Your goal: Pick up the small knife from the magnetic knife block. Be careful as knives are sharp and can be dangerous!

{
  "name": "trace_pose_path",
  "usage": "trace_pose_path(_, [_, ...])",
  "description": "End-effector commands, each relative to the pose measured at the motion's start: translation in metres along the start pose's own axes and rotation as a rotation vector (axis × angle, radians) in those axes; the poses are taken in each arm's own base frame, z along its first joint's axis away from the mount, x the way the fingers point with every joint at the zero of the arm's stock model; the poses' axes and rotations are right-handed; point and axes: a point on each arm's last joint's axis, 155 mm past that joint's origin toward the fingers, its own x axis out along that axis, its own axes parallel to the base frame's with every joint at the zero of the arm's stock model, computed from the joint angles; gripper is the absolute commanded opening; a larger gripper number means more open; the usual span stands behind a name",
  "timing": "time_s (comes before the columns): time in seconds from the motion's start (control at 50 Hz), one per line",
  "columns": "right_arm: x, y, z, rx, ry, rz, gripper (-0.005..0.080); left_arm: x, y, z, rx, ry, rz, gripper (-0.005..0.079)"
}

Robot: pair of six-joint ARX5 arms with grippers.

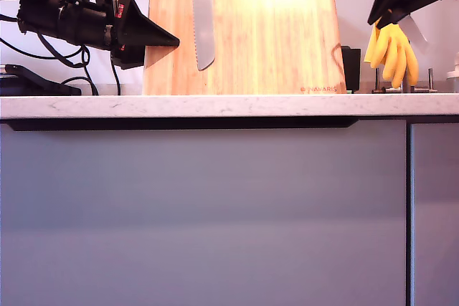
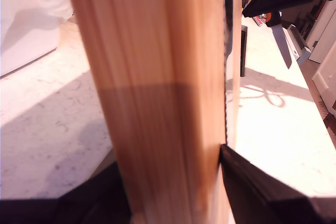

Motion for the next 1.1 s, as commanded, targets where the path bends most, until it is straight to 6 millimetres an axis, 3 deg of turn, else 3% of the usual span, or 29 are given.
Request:
trace_pose_path(0.0, [-0.003,0.003,0.002,-0.008,-0.016,0.009,-0.0013,0.001,0.007,-0.001,0.028,0.005,0.033,-0.0024])
trace_pose_path(0.26, [0.005,0.0,0.002,-0.001,-0.014,0.016,-0.0013,0.001,0.007,-0.001,0.028,0.005,0.033,-0.0024])
trace_pose_path(0.7, [0.04,-0.002,-0.014,0.124,0.059,0.099,-0.0013,0.001,0.009,-0.001,0.028,0.008,0.043,-0.0024])
trace_pose_path(1.08, [0.064,-0.021,-0.038,0.292,0.14,0.143,-0.0013,0.001,0.009,-0.001,0.028,0.008,0.043,-0.0024])
